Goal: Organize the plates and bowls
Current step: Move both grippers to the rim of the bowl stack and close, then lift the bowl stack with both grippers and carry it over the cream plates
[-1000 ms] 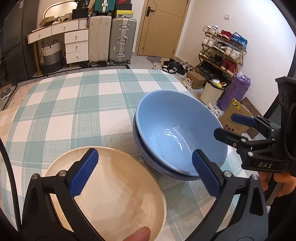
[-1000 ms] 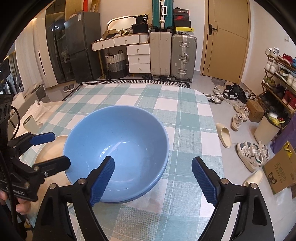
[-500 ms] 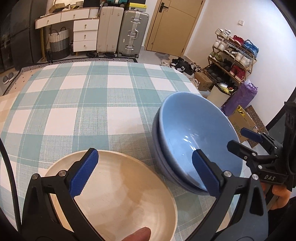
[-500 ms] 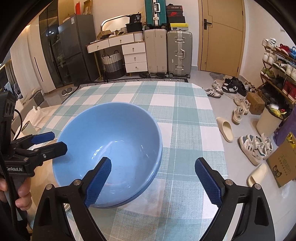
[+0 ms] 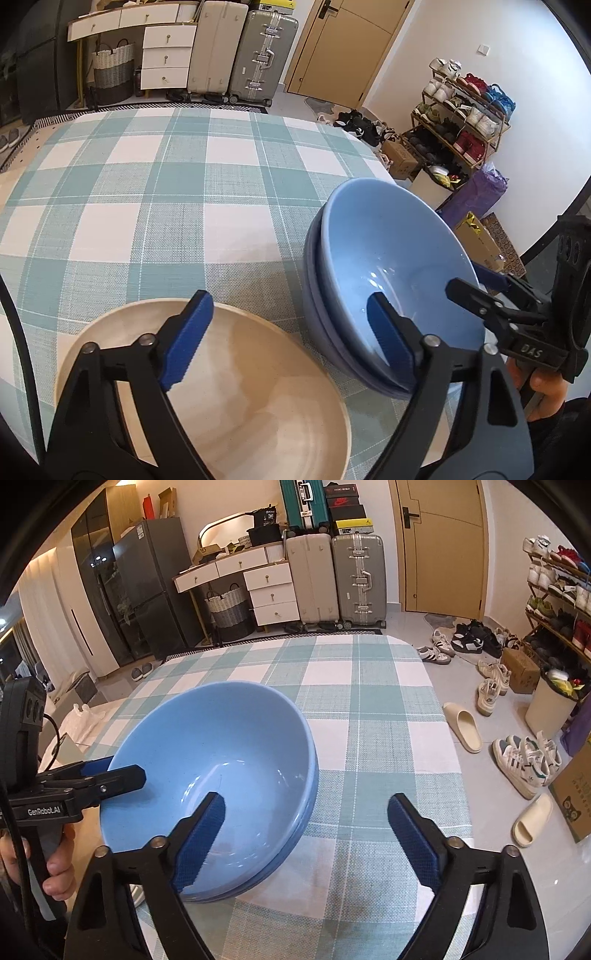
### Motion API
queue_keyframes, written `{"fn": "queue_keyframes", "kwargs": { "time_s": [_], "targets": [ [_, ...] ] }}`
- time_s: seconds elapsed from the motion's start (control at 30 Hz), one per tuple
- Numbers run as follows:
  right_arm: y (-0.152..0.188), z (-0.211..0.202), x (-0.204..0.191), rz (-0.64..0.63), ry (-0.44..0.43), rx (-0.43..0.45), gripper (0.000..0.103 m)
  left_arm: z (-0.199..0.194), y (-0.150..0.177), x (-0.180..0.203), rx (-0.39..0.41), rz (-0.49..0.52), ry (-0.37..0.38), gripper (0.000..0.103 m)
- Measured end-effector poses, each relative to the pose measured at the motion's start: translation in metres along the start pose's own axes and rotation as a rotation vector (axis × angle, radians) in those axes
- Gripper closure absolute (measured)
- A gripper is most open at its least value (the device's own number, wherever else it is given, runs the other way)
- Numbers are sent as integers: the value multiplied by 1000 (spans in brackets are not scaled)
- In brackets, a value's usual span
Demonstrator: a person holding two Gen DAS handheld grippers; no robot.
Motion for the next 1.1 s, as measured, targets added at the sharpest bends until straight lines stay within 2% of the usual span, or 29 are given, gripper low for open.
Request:
{"fn": "queue_keyframes", "kwargs": {
  "time_s": [0.03,0.23,0.33,0.4,0.57,0.67,1.1],
  "targets": [
    [0,1,-1,-3,-3,-7,30,1,0,1,-3,-1,7,27],
    [2,6,-4,2,-34,-23,37,4,0,11,-6,29,24,45],
    [2,8,-5,8,-50,-30,43,5,0,15,-9,39,31,51],
    [2,8,-6,8,-52,-35,43,4,0,18,-14,43,41,55],
    [2,7,-11,2,-61,-34,60,2,1,24,-21,67,55,69],
    [3,7,-12,-8,-28,-29,69,0,2,27,-17,75,47,70],
    [2,3,-14,-17,-23,-28,70,-4,7,29,-18,90,18,71]
  ]
}}
Point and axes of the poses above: each gripper's, at about its wrist camera, not at the fingertips, and z roughly the way its jaws point, x to its right, y to its underside, the point moved 2 cm from there along z, roughly the way its jaws point, and after that the axes turned 1 degree about -y, right-handed, at the moved point
